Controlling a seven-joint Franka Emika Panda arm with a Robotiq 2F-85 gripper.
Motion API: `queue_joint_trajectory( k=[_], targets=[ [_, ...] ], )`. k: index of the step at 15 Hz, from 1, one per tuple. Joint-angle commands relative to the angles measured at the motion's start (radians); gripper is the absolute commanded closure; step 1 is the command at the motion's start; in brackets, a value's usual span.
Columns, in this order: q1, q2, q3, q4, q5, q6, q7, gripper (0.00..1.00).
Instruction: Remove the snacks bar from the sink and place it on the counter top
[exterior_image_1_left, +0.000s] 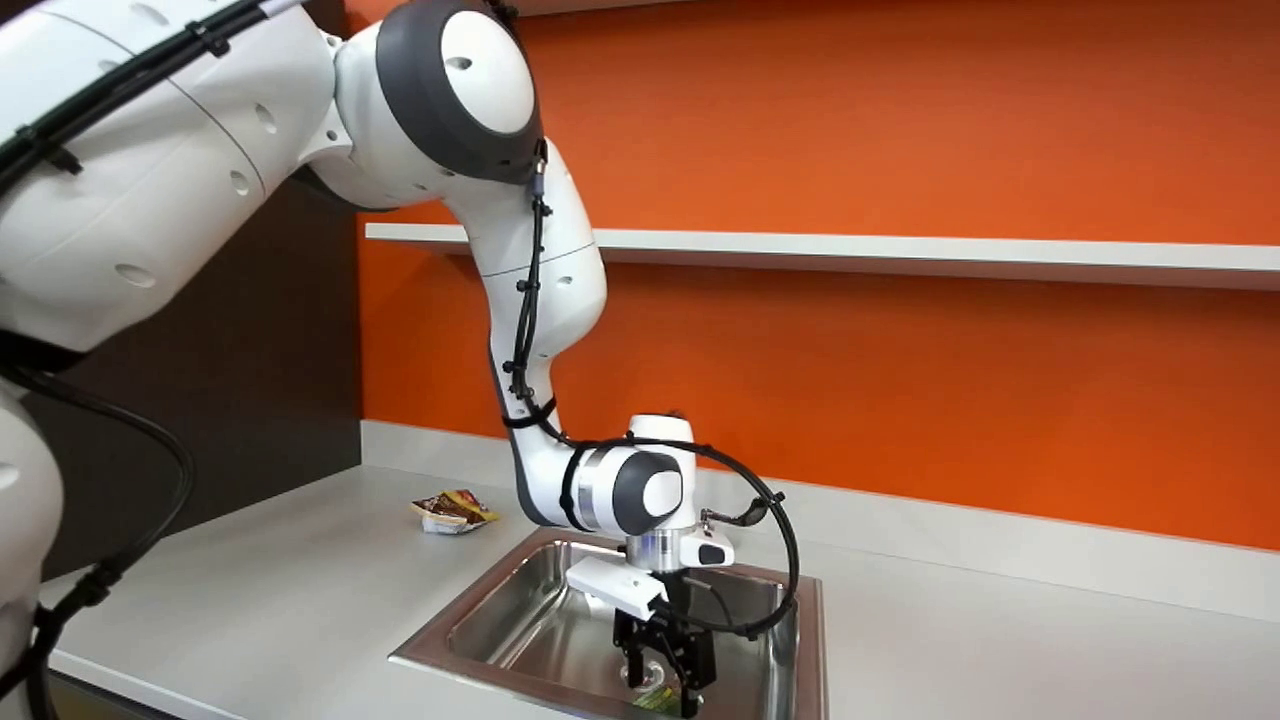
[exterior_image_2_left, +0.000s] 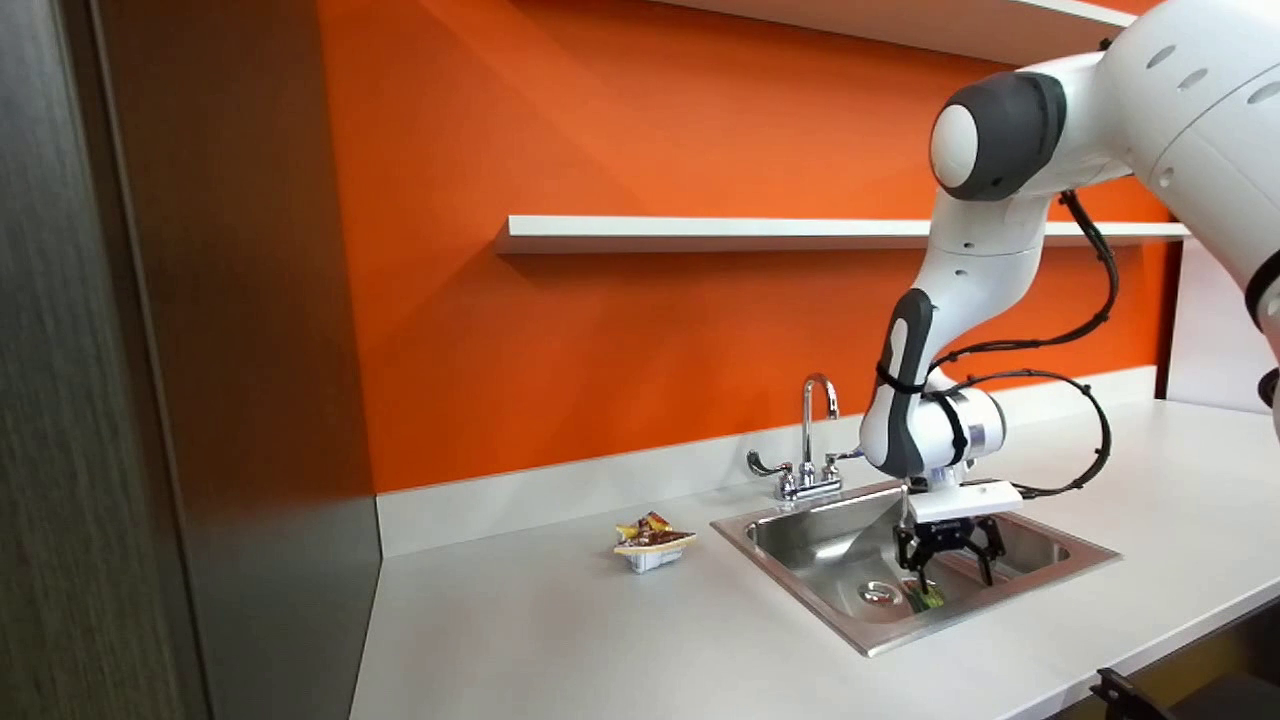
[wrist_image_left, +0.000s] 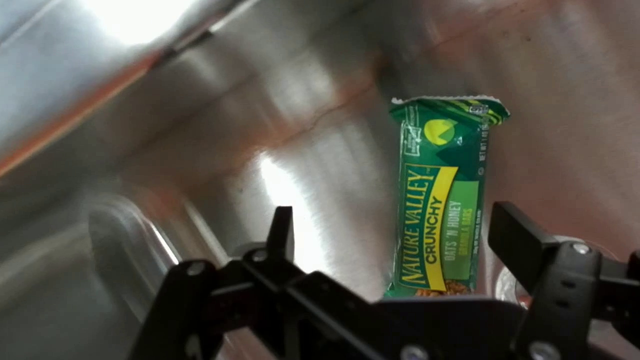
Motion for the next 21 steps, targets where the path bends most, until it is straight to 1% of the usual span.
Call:
queue_joint_trajectory(
  k=[1, 21],
  targets=[
    [0.011, 0.038, 0.0, 0.04, 0.023, 0.009, 0.008, 0.0],
    [0.022, 0.105, 0.001, 0.102, 0.044, 0.008, 0.007, 0.0]
  ],
)
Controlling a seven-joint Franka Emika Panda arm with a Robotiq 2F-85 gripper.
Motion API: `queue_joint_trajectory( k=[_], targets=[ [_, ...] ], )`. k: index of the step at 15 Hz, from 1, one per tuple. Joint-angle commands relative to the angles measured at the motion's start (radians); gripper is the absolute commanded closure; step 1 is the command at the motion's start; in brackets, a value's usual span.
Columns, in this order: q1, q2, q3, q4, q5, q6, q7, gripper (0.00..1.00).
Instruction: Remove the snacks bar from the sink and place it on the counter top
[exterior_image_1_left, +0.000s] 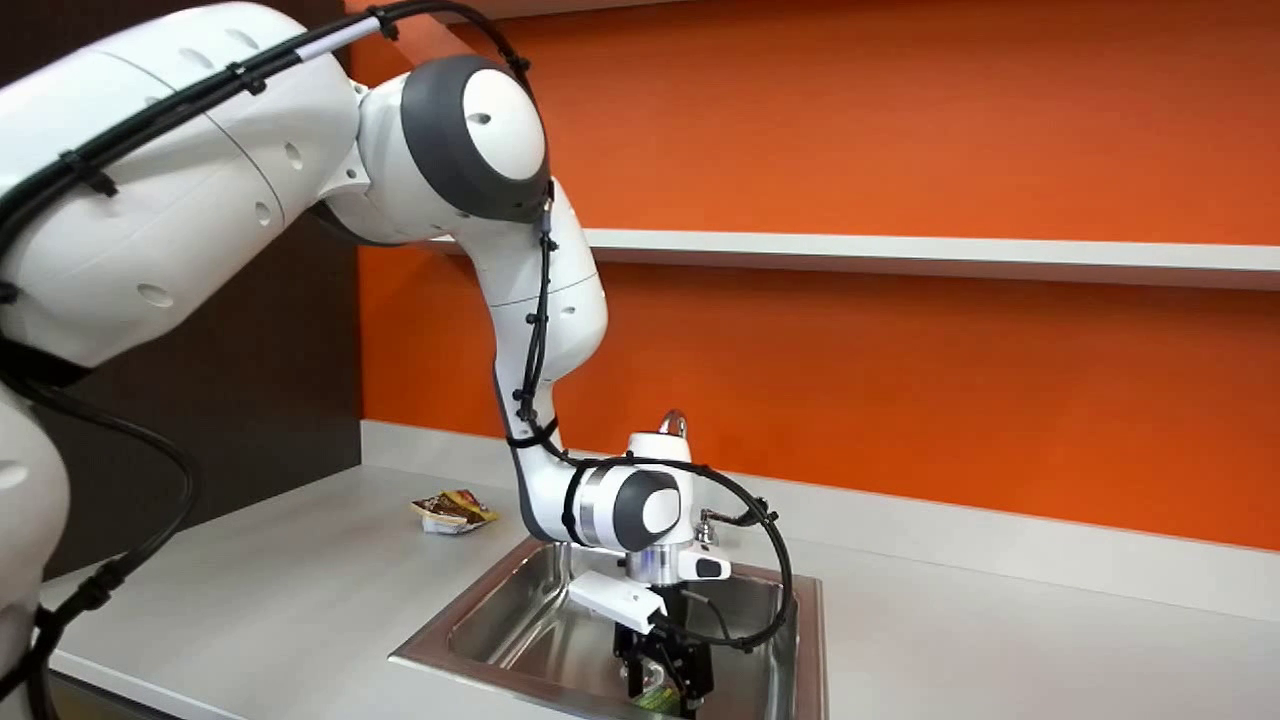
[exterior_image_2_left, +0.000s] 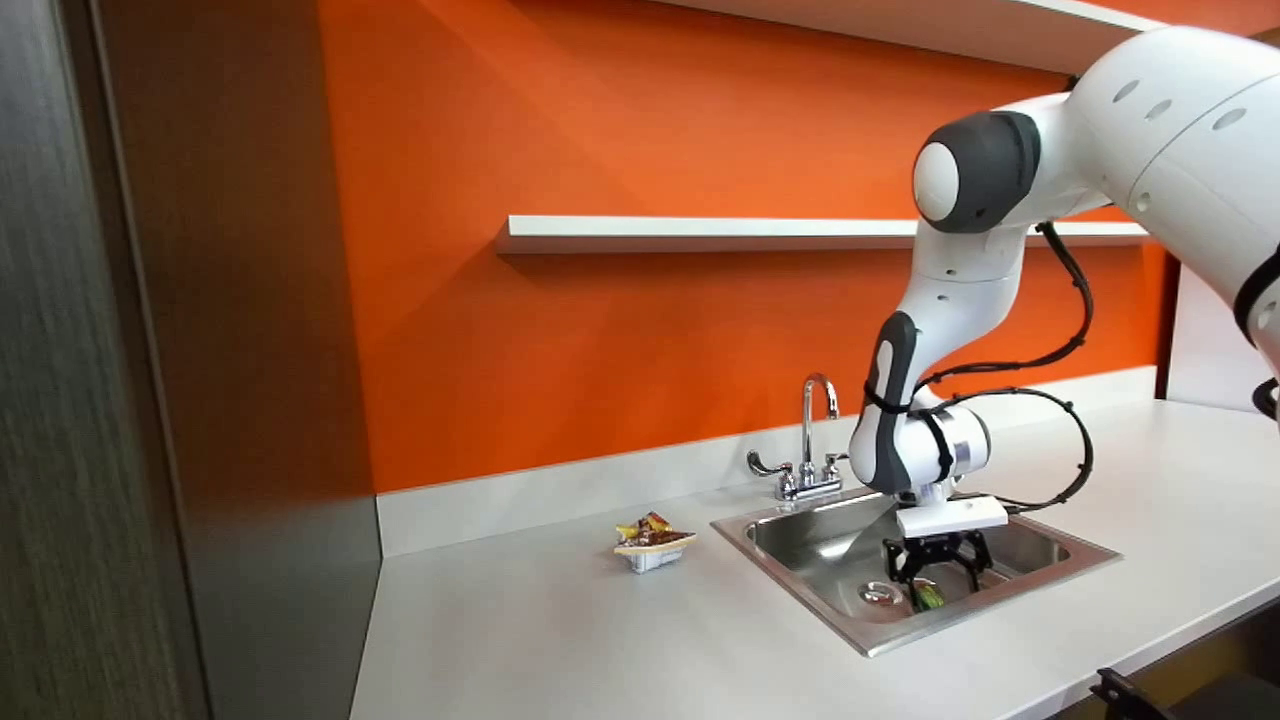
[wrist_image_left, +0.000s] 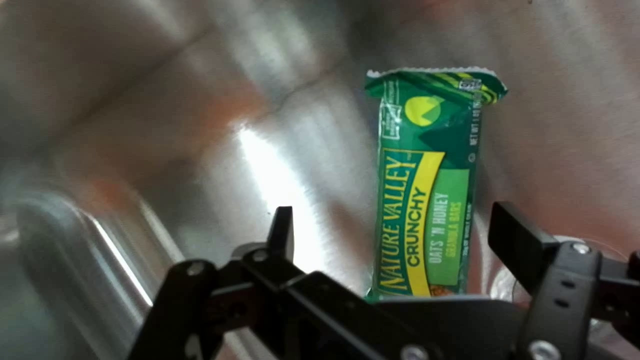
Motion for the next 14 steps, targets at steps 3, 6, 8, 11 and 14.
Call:
queue_joint_trajectory(
  k=[3, 6, 8, 11, 14],
  targets=[
    [0.005, 0.016, 0.0, 0.026, 0.017, -0.001, 0.007, 0.0],
    [0.005, 0.021, 0.001, 0.031, 0.018, -0.002, 0.007, 0.0],
    [0.005, 0.025, 0.002, 0.034, 0.018, -0.002, 0.007, 0.0],
    [0.004, 0.032, 0.003, 0.041, 0.018, -0.003, 0.005, 0.09],
    [0.004, 0.04, 0.004, 0.048, 0.019, -0.005, 0.003, 0.44]
  ],
)
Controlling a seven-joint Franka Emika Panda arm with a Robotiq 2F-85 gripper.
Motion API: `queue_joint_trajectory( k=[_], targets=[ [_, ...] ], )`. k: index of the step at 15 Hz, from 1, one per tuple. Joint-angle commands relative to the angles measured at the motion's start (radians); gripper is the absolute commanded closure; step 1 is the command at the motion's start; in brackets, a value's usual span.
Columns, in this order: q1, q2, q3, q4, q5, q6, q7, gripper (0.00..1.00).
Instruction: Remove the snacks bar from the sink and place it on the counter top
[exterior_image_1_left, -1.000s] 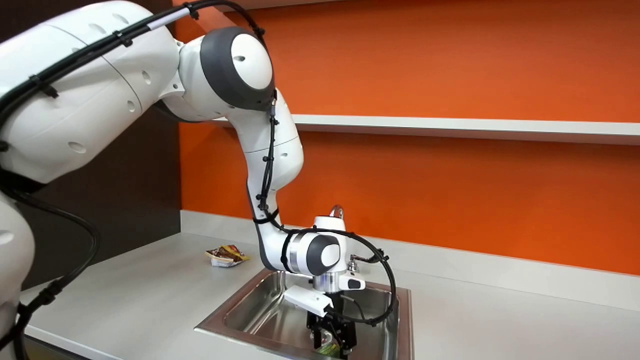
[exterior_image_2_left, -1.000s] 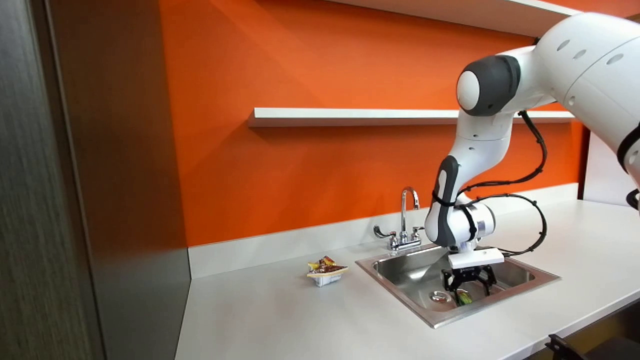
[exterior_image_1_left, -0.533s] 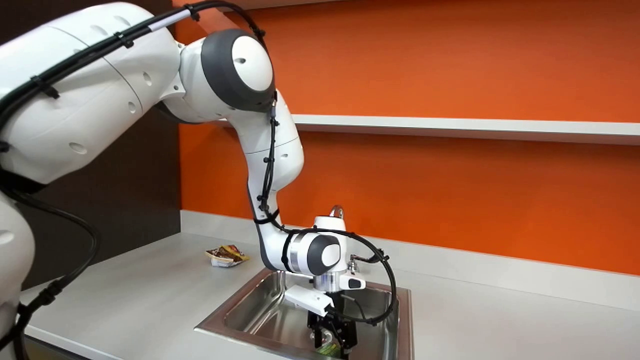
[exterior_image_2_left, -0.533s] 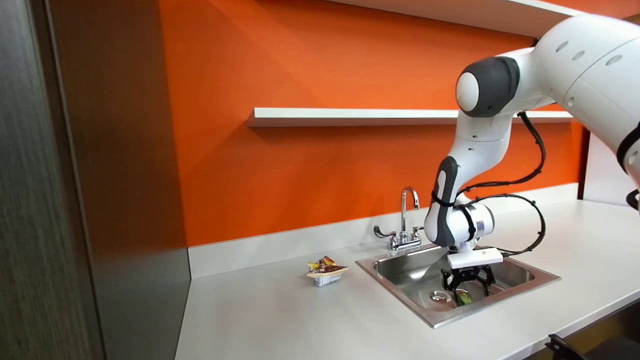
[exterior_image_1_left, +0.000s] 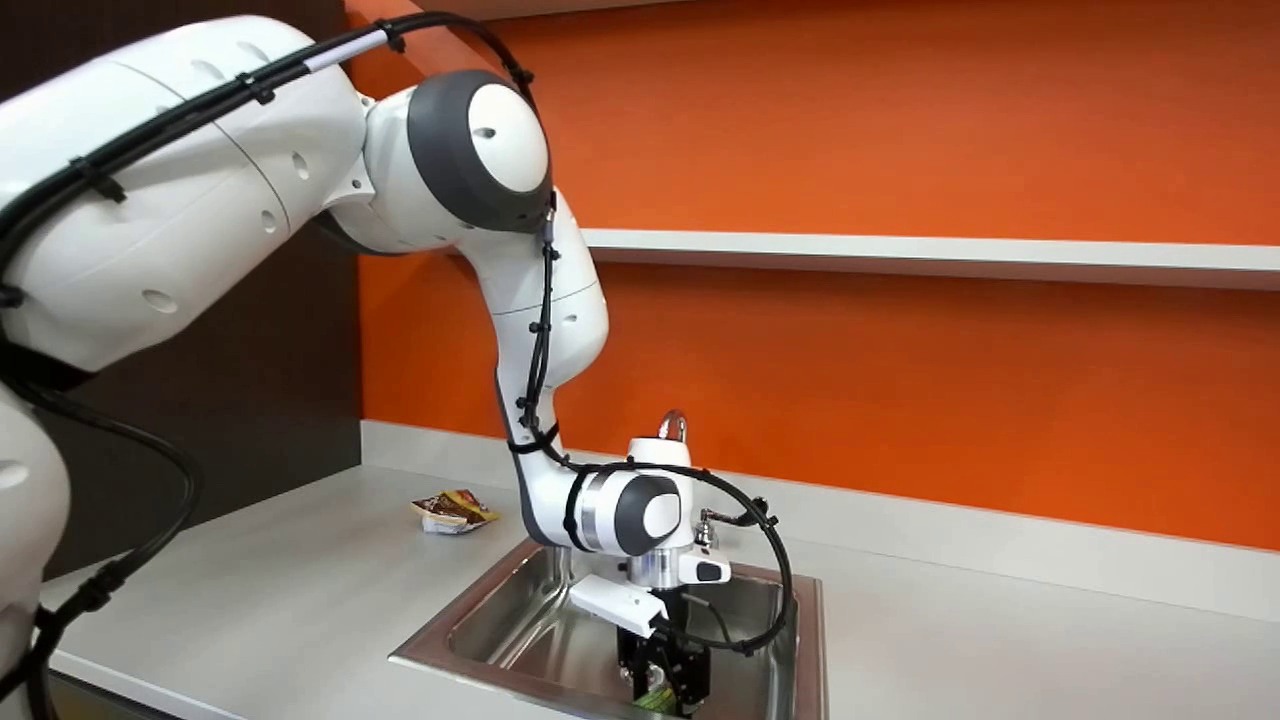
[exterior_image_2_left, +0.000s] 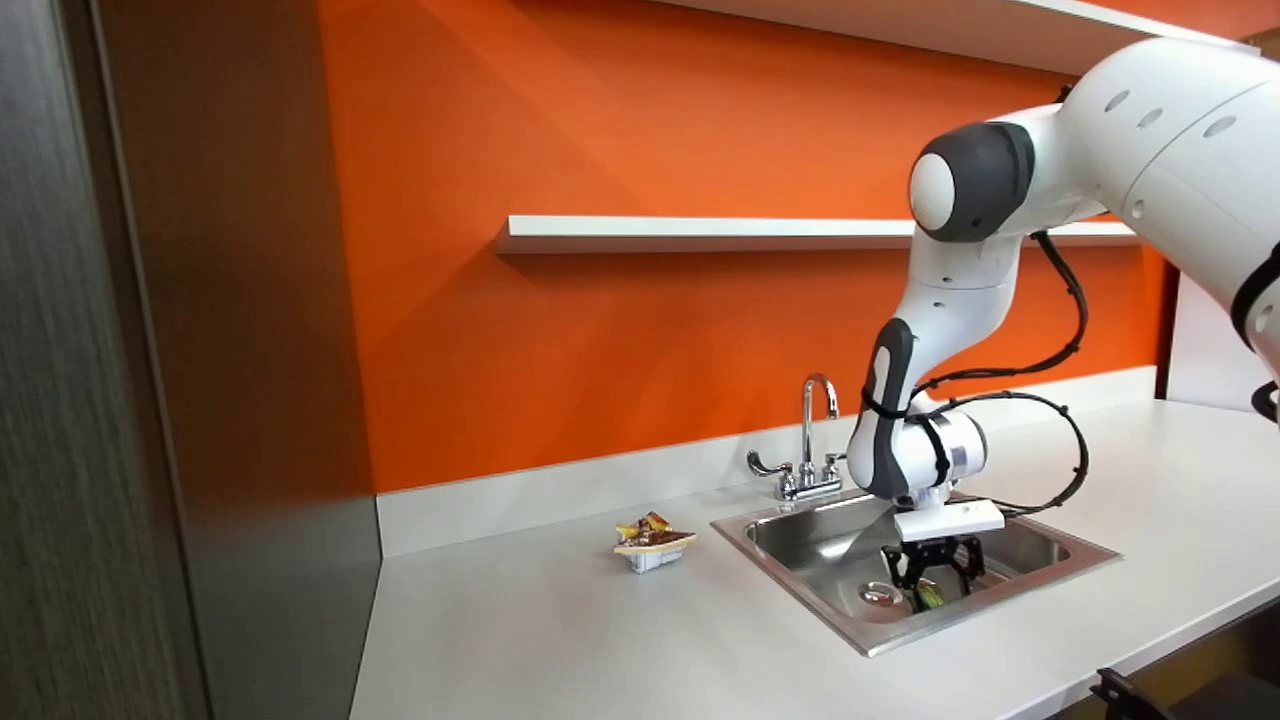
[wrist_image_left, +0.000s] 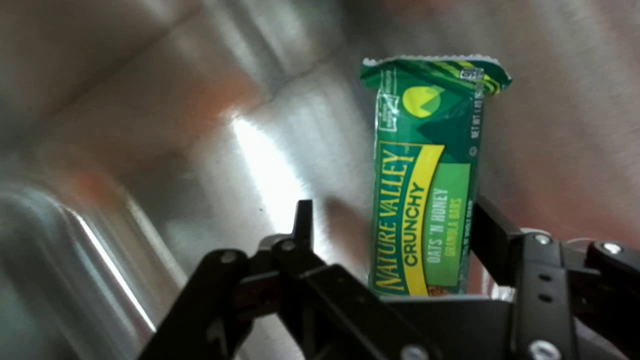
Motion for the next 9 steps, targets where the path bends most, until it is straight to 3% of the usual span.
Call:
queue_joint_trajectory(
  k=[1, 5, 9],
  targets=[
    [0.002, 0.013, 0.004, 0.024, 0.019, -0.005, 0.003, 0.51],
    [0.005, 0.012, 0.008, 0.03, 0.021, -0.007, 0.002, 0.82],
    [0.005, -0.003, 0.01, 0.021, 0.022, -0.009, -0.003, 0.82]
  ],
)
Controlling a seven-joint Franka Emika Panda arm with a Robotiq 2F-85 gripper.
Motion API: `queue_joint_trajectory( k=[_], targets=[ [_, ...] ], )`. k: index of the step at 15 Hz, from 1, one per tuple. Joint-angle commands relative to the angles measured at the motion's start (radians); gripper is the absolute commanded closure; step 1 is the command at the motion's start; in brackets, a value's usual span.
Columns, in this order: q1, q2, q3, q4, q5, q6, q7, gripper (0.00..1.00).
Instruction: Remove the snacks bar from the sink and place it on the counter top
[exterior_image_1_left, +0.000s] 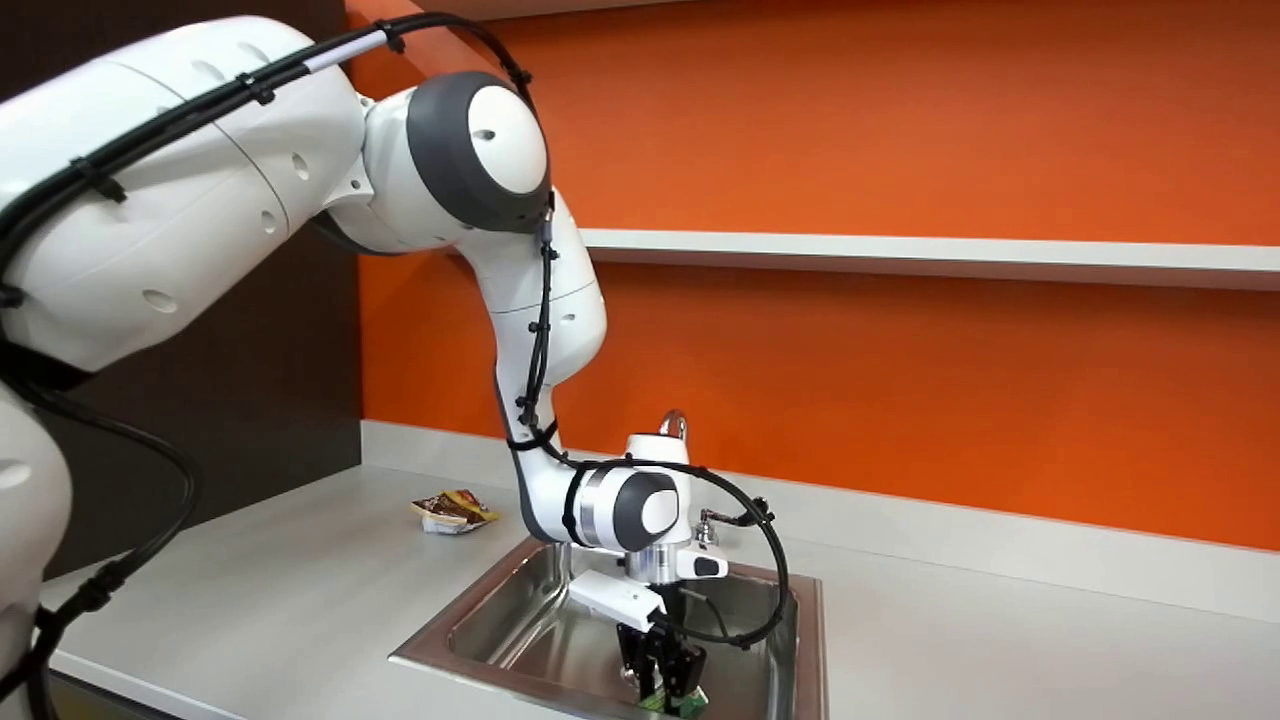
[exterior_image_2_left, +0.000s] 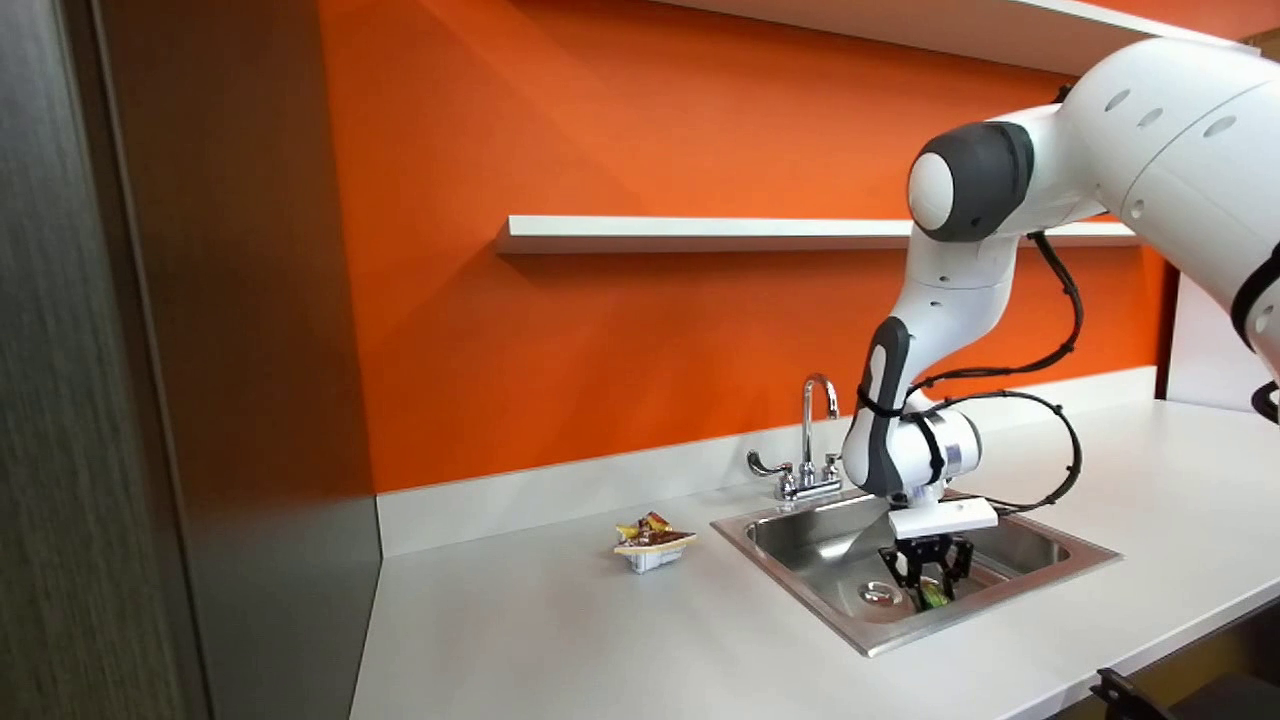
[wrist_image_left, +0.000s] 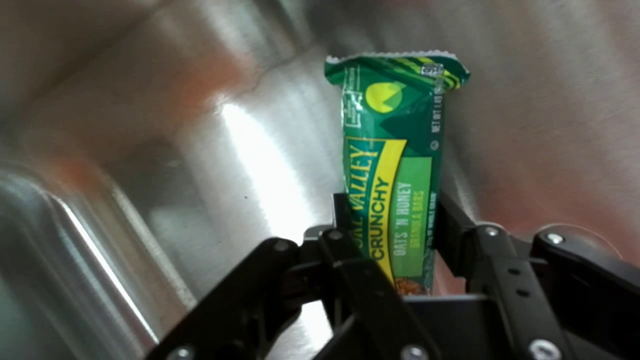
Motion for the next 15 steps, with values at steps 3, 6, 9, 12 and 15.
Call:
queue_joint_trajectory(
  k=[3, 6, 9, 12, 15],
  targets=[
    [0.012, -0.055, 0.001, -0.022, 0.011, -0.017, -0.004, 0.82],
    [0.034, -0.108, -0.011, -0.054, 0.001, -0.015, 0.002, 0.82],
    [0.052, -0.163, -0.016, -0.096, -0.006, -0.008, 0.005, 0.82],
    [0.065, -0.214, -0.014, -0.143, -0.011, -0.007, 0.005, 0.82],
    [0.079, -0.268, -0.011, -0.199, -0.017, -0.001, 0.001, 0.82]
  ],
)
